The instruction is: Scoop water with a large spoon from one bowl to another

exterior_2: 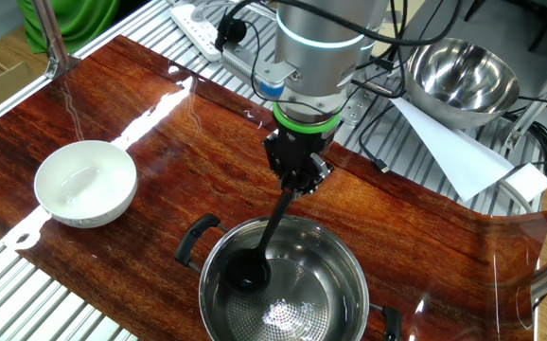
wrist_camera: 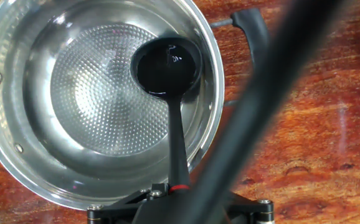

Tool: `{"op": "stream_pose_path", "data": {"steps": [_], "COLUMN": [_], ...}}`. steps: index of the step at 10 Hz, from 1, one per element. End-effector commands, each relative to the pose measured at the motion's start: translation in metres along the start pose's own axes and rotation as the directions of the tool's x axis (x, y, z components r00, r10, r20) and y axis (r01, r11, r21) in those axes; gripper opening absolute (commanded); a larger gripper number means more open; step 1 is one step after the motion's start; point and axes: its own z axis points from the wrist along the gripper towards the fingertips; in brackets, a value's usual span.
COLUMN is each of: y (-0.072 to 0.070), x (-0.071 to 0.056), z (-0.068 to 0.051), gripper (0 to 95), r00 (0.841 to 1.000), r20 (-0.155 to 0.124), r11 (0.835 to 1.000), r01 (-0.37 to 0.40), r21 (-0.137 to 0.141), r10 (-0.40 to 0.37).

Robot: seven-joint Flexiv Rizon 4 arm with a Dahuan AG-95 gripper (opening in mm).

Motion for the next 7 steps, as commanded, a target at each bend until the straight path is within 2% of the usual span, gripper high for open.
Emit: {"op": "stream_pose_path", "data": {"steps": [1, 2, 7], "y": [0.0, 0.0, 0.001], "x": [0.0, -0.001, -0.008], "z": [-0.002, -0.004, -0.016], "gripper": [0.0, 0.0, 0.0], "r00": [1.0, 0.999, 0.999], "r20": [0.019, 0.028, 0.034], "r11": [1.0, 1.0, 1.0], "r01": [-0.011, -0.015, -0.024], "r21": [-0.003, -0.003, -0.001], "r10": [0.011, 0.015, 0.024]}}
